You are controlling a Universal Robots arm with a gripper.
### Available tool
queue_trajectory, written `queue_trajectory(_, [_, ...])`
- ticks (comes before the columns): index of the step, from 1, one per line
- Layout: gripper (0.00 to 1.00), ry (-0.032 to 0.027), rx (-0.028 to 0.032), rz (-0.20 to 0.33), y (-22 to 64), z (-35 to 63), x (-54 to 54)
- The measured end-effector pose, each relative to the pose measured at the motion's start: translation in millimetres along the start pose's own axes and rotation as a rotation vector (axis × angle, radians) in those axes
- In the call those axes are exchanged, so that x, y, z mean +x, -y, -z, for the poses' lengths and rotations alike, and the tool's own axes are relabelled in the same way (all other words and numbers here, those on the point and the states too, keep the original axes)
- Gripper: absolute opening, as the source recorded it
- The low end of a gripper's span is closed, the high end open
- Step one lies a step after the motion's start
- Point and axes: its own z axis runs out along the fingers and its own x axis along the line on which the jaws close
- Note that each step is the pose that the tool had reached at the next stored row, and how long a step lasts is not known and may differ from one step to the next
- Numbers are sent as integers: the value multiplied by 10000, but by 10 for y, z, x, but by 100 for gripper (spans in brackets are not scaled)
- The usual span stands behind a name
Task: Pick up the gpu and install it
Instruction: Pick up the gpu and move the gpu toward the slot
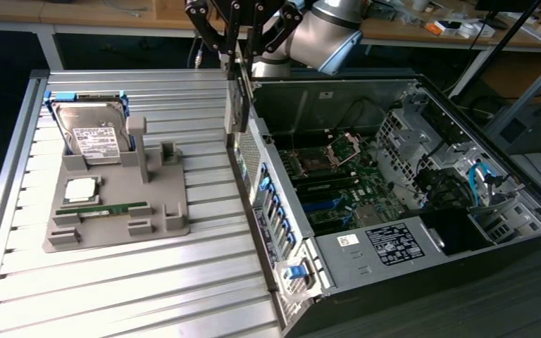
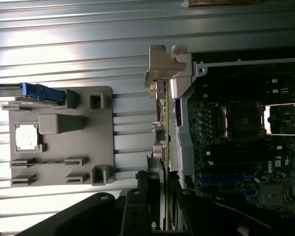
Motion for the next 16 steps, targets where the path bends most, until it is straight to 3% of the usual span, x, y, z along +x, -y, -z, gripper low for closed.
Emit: queue_trajectory(16, [27,0,1,0,-7,-3,-88])
